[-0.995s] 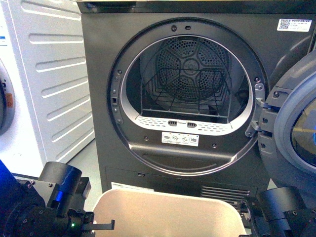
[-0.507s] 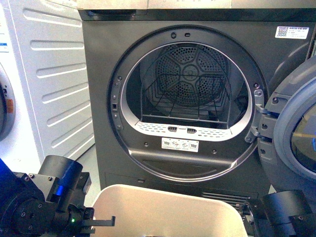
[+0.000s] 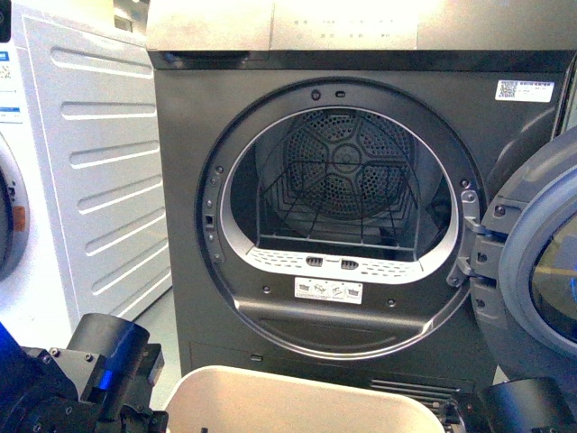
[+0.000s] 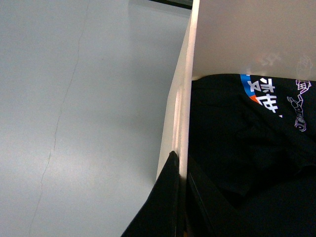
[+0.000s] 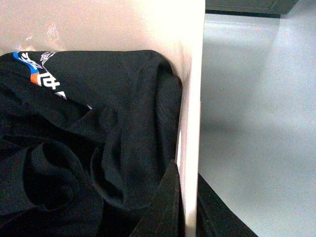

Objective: Move hamper under clothes hanger

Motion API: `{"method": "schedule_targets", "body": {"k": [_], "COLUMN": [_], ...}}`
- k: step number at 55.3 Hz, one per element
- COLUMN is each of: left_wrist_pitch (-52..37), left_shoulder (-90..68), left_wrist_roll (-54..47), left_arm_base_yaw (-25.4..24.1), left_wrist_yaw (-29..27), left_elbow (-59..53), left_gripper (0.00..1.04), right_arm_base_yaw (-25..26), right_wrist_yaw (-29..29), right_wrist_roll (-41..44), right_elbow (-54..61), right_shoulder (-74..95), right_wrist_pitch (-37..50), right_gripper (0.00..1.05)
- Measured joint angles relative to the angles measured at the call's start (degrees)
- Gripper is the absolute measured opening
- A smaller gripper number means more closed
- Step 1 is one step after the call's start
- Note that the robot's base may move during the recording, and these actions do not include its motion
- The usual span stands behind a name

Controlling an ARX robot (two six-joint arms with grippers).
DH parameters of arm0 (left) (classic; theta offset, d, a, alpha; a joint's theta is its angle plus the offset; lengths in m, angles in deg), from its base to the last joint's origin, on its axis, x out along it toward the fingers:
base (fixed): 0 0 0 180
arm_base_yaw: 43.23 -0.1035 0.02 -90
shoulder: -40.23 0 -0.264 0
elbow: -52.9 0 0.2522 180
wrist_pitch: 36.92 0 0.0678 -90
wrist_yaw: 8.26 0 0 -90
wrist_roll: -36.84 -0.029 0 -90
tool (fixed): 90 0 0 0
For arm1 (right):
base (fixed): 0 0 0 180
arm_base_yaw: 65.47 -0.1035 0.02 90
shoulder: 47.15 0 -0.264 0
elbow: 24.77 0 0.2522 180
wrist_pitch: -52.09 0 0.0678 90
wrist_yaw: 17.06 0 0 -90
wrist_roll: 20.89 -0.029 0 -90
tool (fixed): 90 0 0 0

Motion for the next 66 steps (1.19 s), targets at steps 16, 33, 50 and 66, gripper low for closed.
{"method": "schedule_targets", "body": {"k": [16,33,50,66], "left_wrist_pitch": [0.0,0.13,0.13,0.2], "left_shoulder": [0.0,0.09,0.09,0.2], "left_wrist_roll": [0.0,0.0,0.04,0.04], "left_arm_base_yaw": [-0.44,-0.46,0.52,-0.07], "left_wrist_yaw": [-0.24,0.02,0.33,-0.24], "left_elbow": [-0.26,-0.35,-0.2,-0.31], "left_gripper": [0.04,0.04,0.04,0.04], "right_arm_base_yaw": [-0.42,-0.48,0.74,0.04], "right_wrist_yaw": [-0.33,-0.24,0.33,-0.2], "right_wrist_roll": [-0.02,-0.39,-0.04,-0.07], "right_elbow": [-0.04,-0.24,-0.17,-0.17], "right_shoulder": [0.0,0.0,-0.11,-0.11], "right_wrist_pitch": [0.02,0.11,0.15,0.15], "right_gripper": [0.03,0.03,0.03,0.03]}}
